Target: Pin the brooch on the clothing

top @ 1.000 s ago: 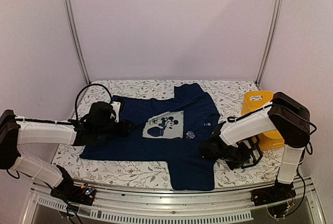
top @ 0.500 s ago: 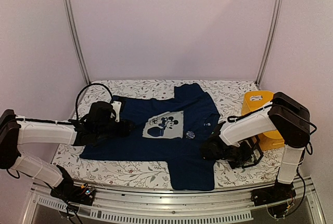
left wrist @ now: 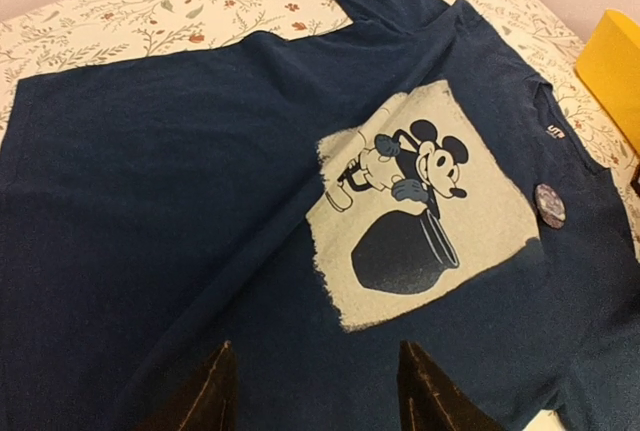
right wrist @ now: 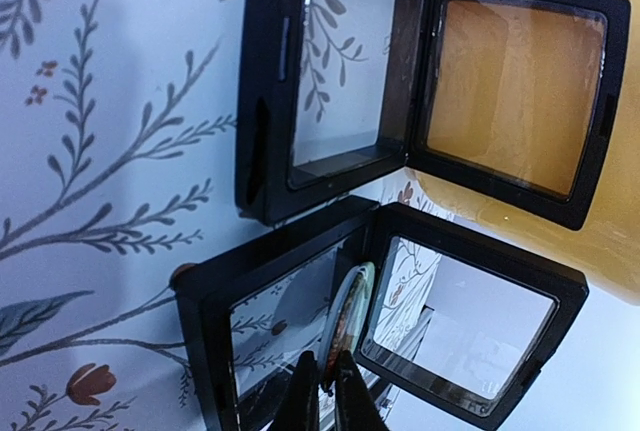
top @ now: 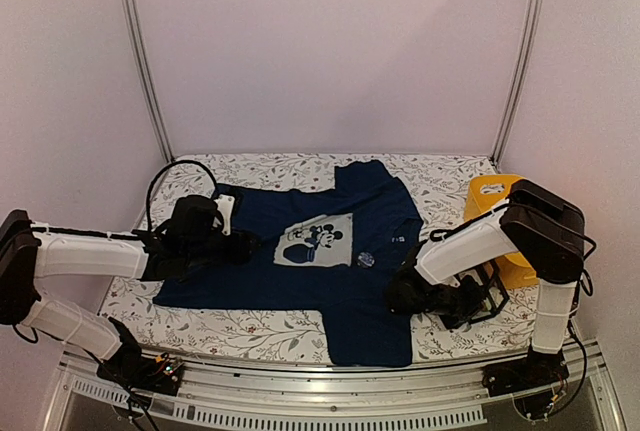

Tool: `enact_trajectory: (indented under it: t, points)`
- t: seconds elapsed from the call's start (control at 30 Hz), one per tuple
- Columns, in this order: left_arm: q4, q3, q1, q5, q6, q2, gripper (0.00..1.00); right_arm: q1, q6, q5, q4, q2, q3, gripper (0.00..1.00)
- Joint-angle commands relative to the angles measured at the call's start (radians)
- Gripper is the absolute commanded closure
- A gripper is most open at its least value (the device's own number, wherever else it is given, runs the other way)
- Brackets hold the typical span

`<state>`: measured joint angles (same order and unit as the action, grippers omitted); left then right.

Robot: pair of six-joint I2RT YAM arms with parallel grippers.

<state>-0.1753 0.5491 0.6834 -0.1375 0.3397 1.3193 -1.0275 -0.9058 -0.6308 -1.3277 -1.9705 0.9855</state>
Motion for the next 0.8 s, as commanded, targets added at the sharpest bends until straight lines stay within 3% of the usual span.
enact_trajectory:
  t: [0.0,0.63,0.77]
  points:
    - [-0.023,0.009,0.014,0.016,-0.017,-0.013,0.46,-0.006,-0.021,-0.017,-0.008,0.016,-0.001,1.0]
    - [-0.038,0.016,0.031,0.049,-0.056,-0.064,0.46,-0.051,0.013,-0.05,-0.052,0.113,0.195,1.0]
    - [-0.07,0.015,0.057,0.032,-0.094,-0.103,0.47,-0.055,0.12,-0.04,0.056,0.213,0.327,1.0]
